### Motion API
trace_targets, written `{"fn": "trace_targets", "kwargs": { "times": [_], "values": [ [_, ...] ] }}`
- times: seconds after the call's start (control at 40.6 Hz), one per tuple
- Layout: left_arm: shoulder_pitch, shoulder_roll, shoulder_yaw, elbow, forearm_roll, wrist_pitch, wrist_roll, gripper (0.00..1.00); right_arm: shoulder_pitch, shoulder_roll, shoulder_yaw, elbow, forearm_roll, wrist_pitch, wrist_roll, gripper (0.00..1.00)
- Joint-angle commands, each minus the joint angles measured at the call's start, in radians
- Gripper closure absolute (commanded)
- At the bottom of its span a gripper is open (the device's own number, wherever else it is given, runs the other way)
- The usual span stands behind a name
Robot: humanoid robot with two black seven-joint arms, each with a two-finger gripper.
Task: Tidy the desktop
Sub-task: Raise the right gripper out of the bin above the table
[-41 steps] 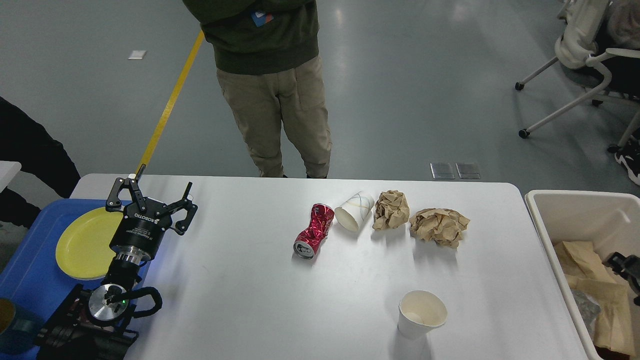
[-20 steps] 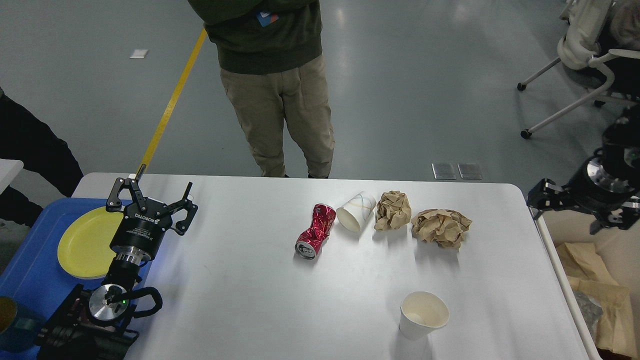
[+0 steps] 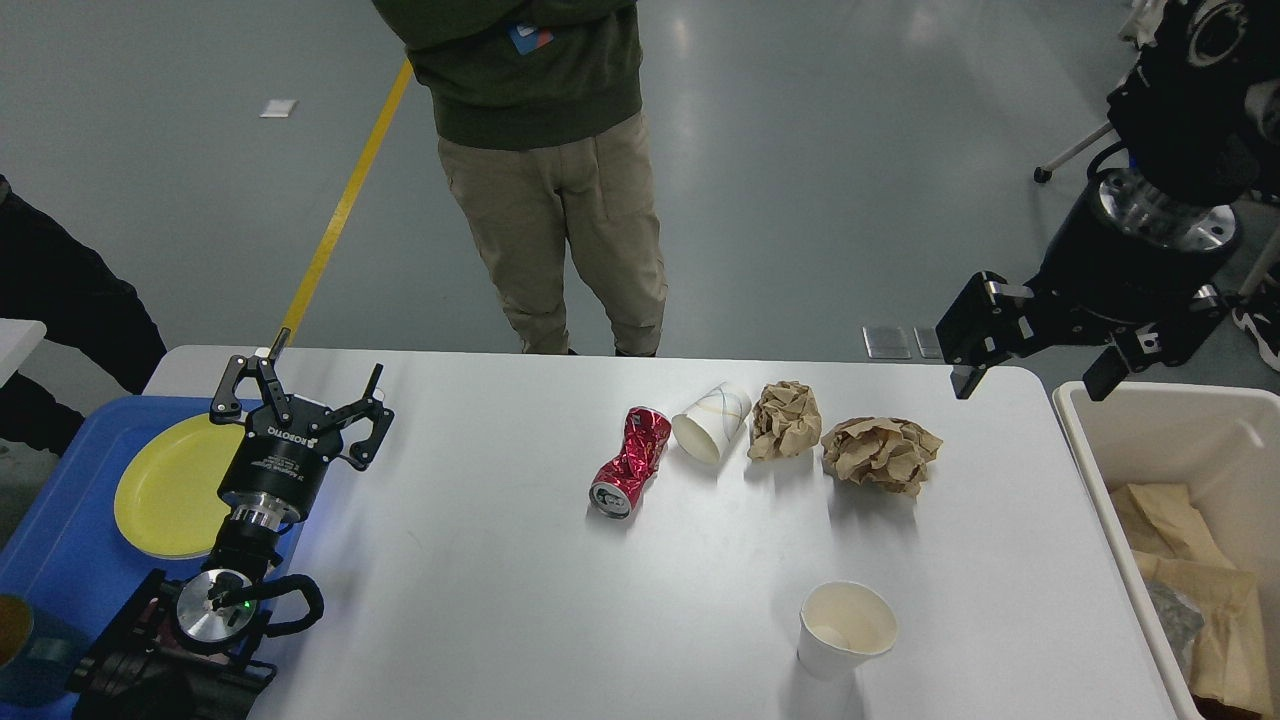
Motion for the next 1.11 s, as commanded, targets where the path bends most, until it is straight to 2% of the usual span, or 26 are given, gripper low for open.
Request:
{"fn": "trace_targets", "kwargs": {
  "times": [0.0, 0.099, 0.271, 0.37, 0.665, 0.862, 1.084],
  "values": [
    [0.001, 0.0, 0.0, 0.0, 0.0, 0.0, 0.0, 0.04, 0.08, 0.004, 0.001, 0.14, 0.004, -0.104, 0.021, 0.01],
    [0.0, 0.0, 0.0, 0.0, 0.0, 0.0, 0.0, 0.04, 0.082, 0.058, -0.043, 0.162, 0.001, -0.193, 0.048, 0.01],
    [0.0, 0.0, 0.0, 0.0, 0.0, 0.0, 0.0, 0.04, 0.085, 0.078, -0.062, 0.159, -0.005, -0.194, 0.128, 0.0],
    [0.0, 0.0, 0.0, 0.0, 0.0, 0.0, 0.0, 0.04, 0.085, 0.083, -0.065, 0.157, -0.008, -0.194, 0.154, 0.0],
    [0.0, -0.002, 0.0, 0.0, 0.0, 0.0, 0.0, 0.04, -0.005, 0.101, -0.065, 0.108, -0.014, -0.258, 0.144, 0.0],
    [0.0, -0.002, 0.0, 0.0, 0.0, 0.0, 0.0, 0.04, -0.269, 0.11, -0.046, -0.091, 0.009, -0.413, 0.144, 0.0],
    [0.0, 0.0, 0.001, 0.0, 0.0, -0.001, 0.002, 0.04, -0.639, 0.115, 0.006, -0.416, 0.193, -0.445, 0.142, 0.0]
  ]
}}
